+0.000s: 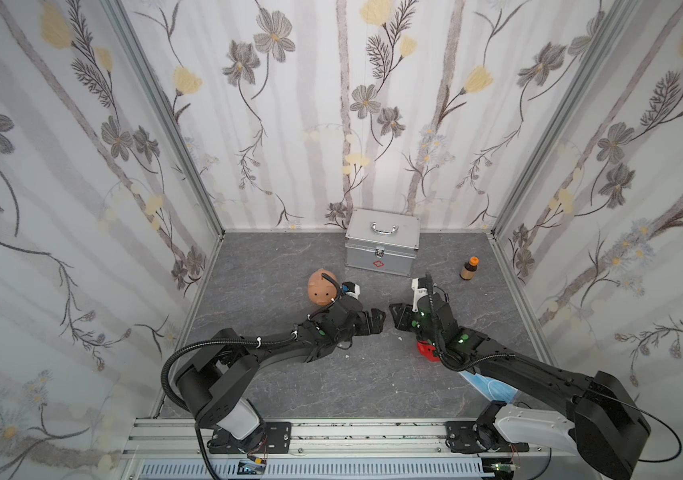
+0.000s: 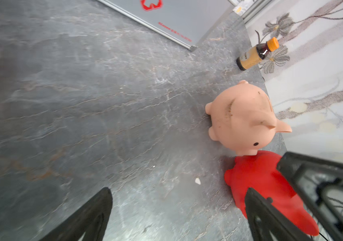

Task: Open piggy banks
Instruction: Move the piggy bank to the center of the board.

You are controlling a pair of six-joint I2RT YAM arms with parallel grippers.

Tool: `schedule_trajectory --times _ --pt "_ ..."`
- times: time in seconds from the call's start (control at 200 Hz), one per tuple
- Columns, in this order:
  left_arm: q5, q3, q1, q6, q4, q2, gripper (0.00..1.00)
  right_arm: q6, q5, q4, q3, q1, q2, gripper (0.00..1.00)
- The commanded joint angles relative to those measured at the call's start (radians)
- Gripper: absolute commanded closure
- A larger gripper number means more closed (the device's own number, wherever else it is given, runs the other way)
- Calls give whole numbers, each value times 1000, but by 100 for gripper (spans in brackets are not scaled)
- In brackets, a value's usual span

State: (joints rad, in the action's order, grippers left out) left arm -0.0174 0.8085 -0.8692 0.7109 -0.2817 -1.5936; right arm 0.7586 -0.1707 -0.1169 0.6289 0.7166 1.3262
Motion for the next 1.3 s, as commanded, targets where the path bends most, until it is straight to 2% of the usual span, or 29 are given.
schedule_trajectory --times 0.0,0.21,0.355,0.435,0.48,0.65,1.094,1.294 --pt "22 87 -21 -17 -33 -75 0 -45 -79 90 -17 -61 -60 73" --pt "58 260 -68 -33 10 -208 0 -74 -8 117 -46 -263 -163 62" --pt "77 346 -69 -40 42 -276 0 -64 68 121 -44 -394 -170 43" --pt "102 383 -69 -42 47 -304 0 -56 101 123 -37 -438 -152 23" --pt "116 396 -69 -40 45 -314 0 -56 115 124 -34 -456 -135 16" --pt "114 431 -68 -47 52 -339 0 -60 170 129 -10 -501 -46 1" --pt "105 408 -65 -37 35 -341 0 -147 251 56 59 -523 142 0" --pt "102 409 -63 -37 41 -342 0 -140 282 43 78 -526 196 6"
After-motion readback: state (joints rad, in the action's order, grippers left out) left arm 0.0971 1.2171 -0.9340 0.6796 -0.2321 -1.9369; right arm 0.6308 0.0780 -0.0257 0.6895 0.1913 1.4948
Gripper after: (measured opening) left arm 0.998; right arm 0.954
